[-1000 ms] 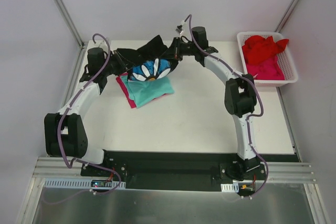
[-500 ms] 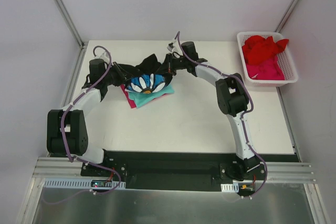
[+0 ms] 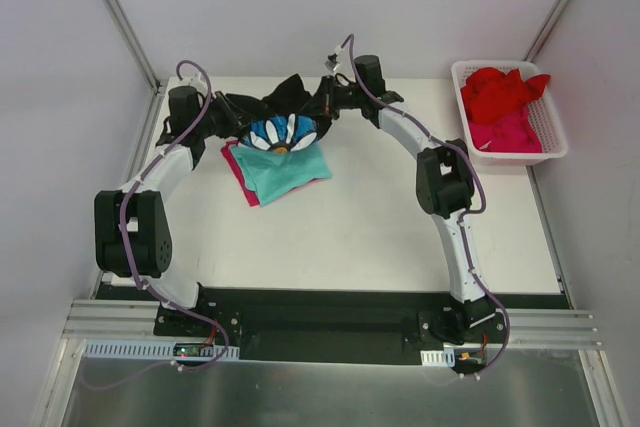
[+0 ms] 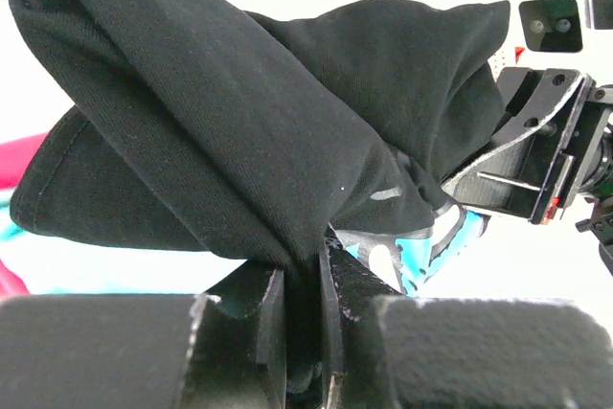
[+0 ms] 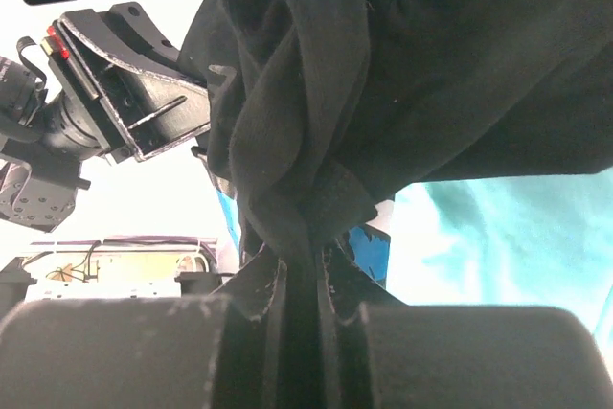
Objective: Fold and stack the t-shirts
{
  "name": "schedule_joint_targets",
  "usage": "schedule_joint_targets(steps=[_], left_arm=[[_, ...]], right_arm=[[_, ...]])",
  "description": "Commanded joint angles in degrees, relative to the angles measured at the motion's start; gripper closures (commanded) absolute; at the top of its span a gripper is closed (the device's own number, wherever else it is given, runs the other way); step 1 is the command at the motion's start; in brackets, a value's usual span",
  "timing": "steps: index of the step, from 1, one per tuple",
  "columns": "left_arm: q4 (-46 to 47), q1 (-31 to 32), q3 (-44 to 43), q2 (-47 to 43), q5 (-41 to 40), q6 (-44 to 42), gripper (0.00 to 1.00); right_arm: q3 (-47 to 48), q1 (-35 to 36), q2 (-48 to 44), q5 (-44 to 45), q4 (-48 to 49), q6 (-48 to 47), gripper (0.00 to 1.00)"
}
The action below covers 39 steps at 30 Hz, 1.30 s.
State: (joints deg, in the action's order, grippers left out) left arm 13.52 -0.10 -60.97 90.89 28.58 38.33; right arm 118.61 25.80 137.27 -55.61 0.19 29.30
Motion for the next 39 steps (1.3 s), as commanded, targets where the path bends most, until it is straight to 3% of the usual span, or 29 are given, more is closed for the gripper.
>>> schedule_joint_targets(steps=[1,9,18,27,39], left_arm=[[2.4,-1.0,-9.3,2.1,0.7,-1.3,1.00],[1.8,-0.9,-10.6,2.8,-0.1,-2.0,1.00],[7.6,-1.0,0.1,0.7,-1.2,-0.4,1.00],[8.5,-1.4,3.3,-1.1,-1.4,-0.1,1.00],[3.2,-3.4,-6.6,3.5,-0.1,-3.8,1.00]], right_arm=[[9.6,-1.4,0.6,-5.3,0.1,2.2,0.99],[8.9,-3.4,0.6,-6.1,0.3,3.0,0.99],[-2.6,-1.5,-0.9,-6.4,5.4,3.1,0.99],[-2.8,-0.8,-0.1,-6.8,5.0,3.5,0.99],[0.0,-0.4,1.3,-7.1,3.8,3.6,0.99]])
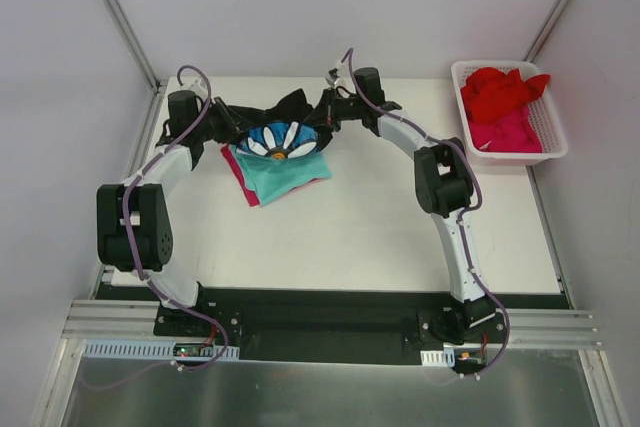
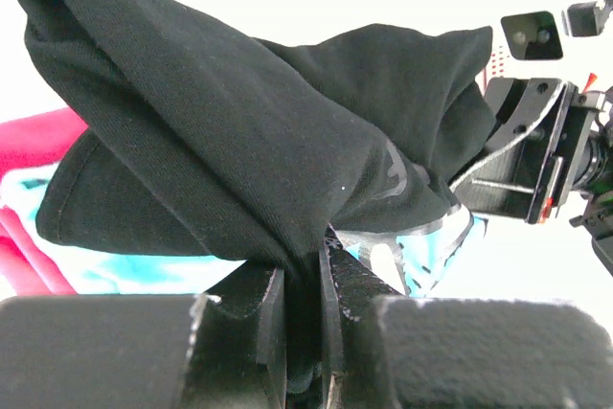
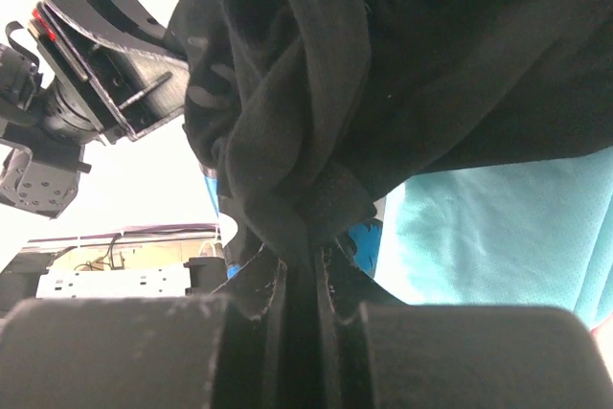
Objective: Fold and stack the t-shirts
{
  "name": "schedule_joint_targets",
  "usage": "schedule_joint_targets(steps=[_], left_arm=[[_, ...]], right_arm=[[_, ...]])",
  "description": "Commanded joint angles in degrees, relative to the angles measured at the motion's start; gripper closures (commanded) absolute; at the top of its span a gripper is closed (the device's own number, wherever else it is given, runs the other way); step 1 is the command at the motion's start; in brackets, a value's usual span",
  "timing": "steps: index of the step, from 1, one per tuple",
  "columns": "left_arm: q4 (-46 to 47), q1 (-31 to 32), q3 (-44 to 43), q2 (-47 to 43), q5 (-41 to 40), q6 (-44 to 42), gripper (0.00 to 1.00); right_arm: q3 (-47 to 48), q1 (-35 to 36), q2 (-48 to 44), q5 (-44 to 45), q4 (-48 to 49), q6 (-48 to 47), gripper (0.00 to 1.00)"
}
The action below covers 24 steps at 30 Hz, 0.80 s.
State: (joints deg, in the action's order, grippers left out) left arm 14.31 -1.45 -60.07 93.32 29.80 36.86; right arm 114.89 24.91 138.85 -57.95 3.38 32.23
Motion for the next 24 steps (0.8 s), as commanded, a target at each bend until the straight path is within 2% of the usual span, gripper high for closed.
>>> schedule_joint_targets(steps=[1,7,20,24], left_arm=[[2.2,-2.1,-7.9,1.6,-1.3,-2.8,1.00],[0.3,-2.9,-10.3,2.3,-0.5,-3.7,1.00],[7.7,-2.9,7.0,-4.2,-0.8,0.3,1.00],[7.8,-2.9,9.9,-5.3,-0.4,0.6,1.00]], right_arm=[[4.0,0.5,-0.2,-4.9,0.5,0.7,0.99],[4.6,0.5,0.2,-5.2,-0.3,0.1,0.99],[-0.2,0.7,-1.2,-5.6,-1.6,-1.6,0.99],[-2.6,0.8,-2.2,-5.1,-2.5,-2.8,0.99]])
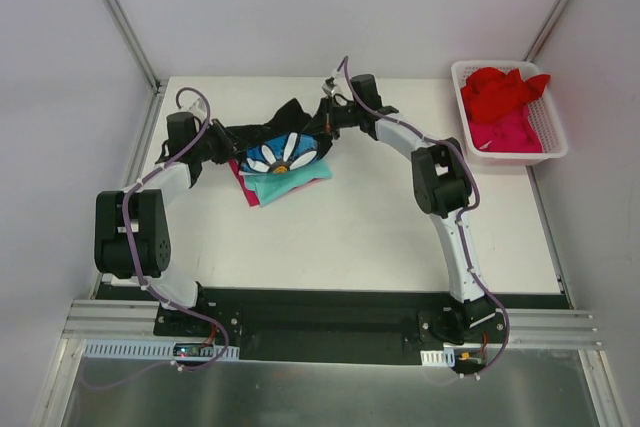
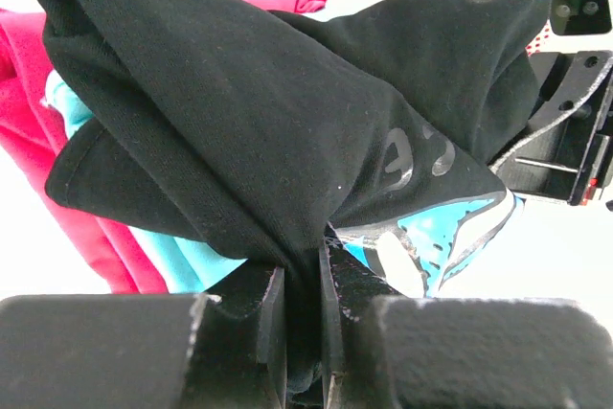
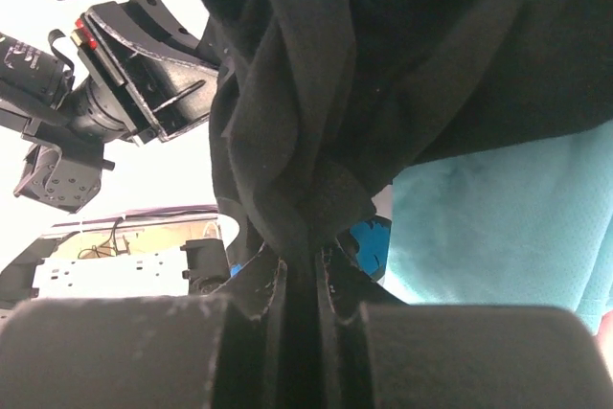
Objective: Fold and stack the t-shirts
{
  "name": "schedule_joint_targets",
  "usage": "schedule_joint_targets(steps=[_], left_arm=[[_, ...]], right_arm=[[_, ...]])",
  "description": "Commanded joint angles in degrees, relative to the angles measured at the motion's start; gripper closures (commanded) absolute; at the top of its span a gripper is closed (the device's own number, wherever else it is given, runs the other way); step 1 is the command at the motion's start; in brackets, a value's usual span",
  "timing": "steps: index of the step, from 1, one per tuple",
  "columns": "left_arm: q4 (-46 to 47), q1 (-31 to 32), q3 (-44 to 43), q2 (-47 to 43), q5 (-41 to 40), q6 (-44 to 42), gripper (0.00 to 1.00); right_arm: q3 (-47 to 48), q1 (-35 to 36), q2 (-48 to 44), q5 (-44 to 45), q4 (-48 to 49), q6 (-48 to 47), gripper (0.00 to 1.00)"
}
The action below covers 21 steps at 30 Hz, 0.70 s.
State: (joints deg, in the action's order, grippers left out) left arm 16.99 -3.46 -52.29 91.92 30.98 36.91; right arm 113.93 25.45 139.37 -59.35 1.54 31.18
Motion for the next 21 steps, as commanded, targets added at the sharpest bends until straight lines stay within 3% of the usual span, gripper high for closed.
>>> schedule_joint_targets(steps=[1,9,21], left_arm=[[5.2,-0.9,2.6,-4.0,-1.6,0.6,1.00],[9.6,-0.8,10.5,-4.5,-0.7,3.3,1.00],[18.0,1.0,17.9,-0.7,-1.0,5.0,1.00]], right_arm=[[-2.2,0.1,-2.8,-3.8,-0.7,-1.9,0.99],[-7.8,0.0,-4.6,-3.4,-2.9,-5.5,0.99],[-7.7,-0.4,-4.2,-3.8,-7.9,-10.0,0.99]])
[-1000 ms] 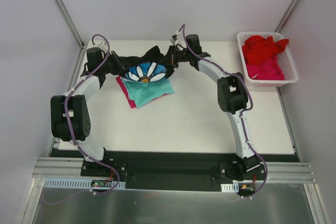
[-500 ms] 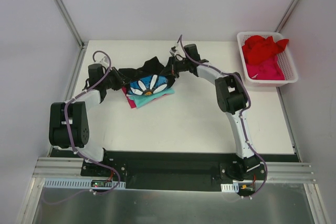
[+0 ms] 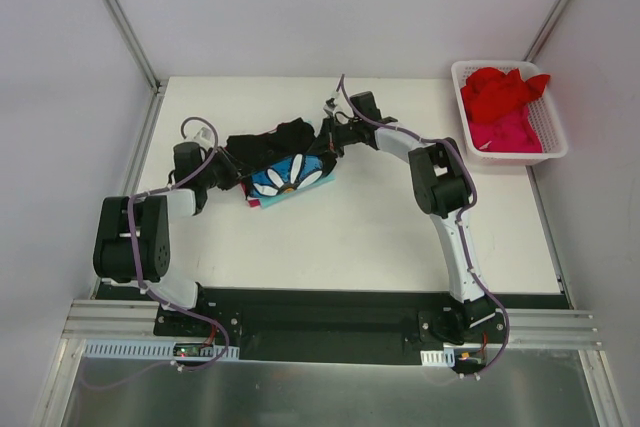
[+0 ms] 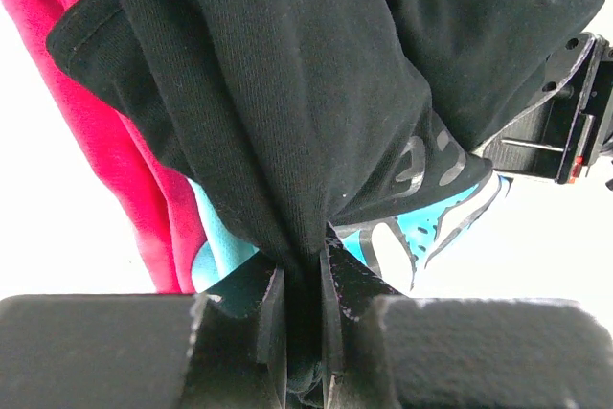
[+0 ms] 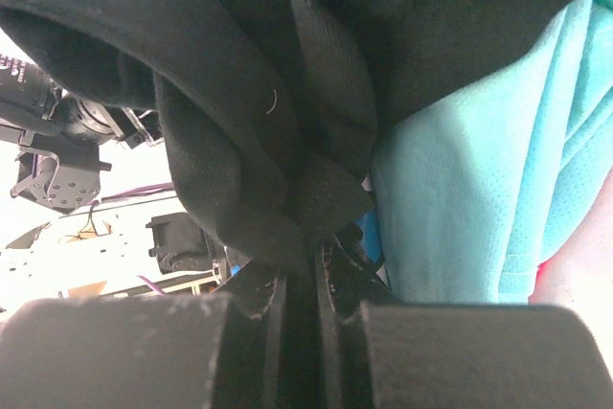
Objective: Fold and stack the t-shirts
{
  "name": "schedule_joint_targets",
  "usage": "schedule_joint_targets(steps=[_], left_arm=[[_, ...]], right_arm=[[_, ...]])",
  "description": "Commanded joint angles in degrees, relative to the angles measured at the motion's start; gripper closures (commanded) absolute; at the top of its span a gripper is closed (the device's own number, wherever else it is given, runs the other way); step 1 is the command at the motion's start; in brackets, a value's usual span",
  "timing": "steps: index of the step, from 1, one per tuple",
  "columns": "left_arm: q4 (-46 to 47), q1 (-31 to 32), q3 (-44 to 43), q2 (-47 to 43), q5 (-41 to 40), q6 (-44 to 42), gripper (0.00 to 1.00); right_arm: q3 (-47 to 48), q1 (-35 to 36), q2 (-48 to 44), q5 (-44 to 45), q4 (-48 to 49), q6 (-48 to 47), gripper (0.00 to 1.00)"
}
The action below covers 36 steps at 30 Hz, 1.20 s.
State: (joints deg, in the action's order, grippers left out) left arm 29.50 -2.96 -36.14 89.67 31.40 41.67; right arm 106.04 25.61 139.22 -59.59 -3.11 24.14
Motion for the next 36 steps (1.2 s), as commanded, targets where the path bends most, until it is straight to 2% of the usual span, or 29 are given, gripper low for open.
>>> schedule_joint_targets(steps=[1,8,10,13,14,16,18,19,21,24,25,26,27,28,29,36], left_arm=[[6.3,0.6,2.2,2.2,-1.4,0.4,1.00],[14.5,1.1,5.7,6.8,-1.0,2.4,1.00],[15.7,1.2,5.1,7.6,-0.3,2.7,1.00],[15.6,1.1,3.6,7.3,0.5,2.4,1.00],[15.1,1.2,3.1,6.9,0.6,2.0,1.00],[12.7,1.1,1.2,6.0,0.6,1.4,0.94],[12.0,1.1,0.3,5.0,0.7,0.3,0.92],[11.3,1.1,-0.8,4.8,0.5,-0.1,0.84],[9.4,1.1,-2.0,4.6,0.6,-1.0,0.82],[7.9,1.0,-3.7,4.1,0.5,-1.3,0.54],[7.3,1.0,-4.4,3.8,0.4,-1.3,0.37],[5.4,1.1,-4.7,3.4,0.1,-1.9,0.01],[4.4,1.1,-5.0,2.2,-0.3,-2.1,0.01],[3.2,1.2,-5.7,1.6,-0.5,-2.5,0.01],[2.1,1.2,-6.1,1.0,-1.4,-3.4,0.01],[-6.6,1.2,-9.2,-6.8,-4.0,-6.7,0.01]], right_arm=[[0.0,-0.4,-3.9,-3.6,-3.3,-3.0,0.99],[0.7,0.1,-1.6,-4.8,-3.3,-3.9,0.99],[1.3,0.2,-1.4,-5.4,-3.3,-3.9,0.95],[1.5,0.1,-2.1,-6.1,-3.5,-4.3,0.83],[1.5,0.1,-2.5,-6.1,-3.5,-4.4,0.71],[1.7,0.1,-3.0,-6.1,-3.5,-4.7,0.67],[2.3,0.1,-3.1,-6.6,-3.6,-4.7,0.58],[3.2,0.0,-3.0,-6.7,-3.9,-4.8,0.52],[4.0,-0.2,-2.7,-7.0,-3.9,-4.8,0.43],[4.4,-0.7,-2.9,-6.9,-4.2,-4.7,0.25],[4.4,-0.9,-3.2,-6.9,-4.3,-4.7,0.21],[4.3,-1.1,-3.5,-6.8,-4.3,-4.9,0.08],[4.0,-1.3,-4.5,-6.6,-4.4,-5.2,0.02],[3.9,-1.5,-4.8,-6.4,-5.1,-5.6,0.01],[3.8,-1.7,-5.3,-6.2,-5.6,-6.5,0.04],[5.9,-4.0,-6.6,-6.2,-7.0,-7.1,0.04]])
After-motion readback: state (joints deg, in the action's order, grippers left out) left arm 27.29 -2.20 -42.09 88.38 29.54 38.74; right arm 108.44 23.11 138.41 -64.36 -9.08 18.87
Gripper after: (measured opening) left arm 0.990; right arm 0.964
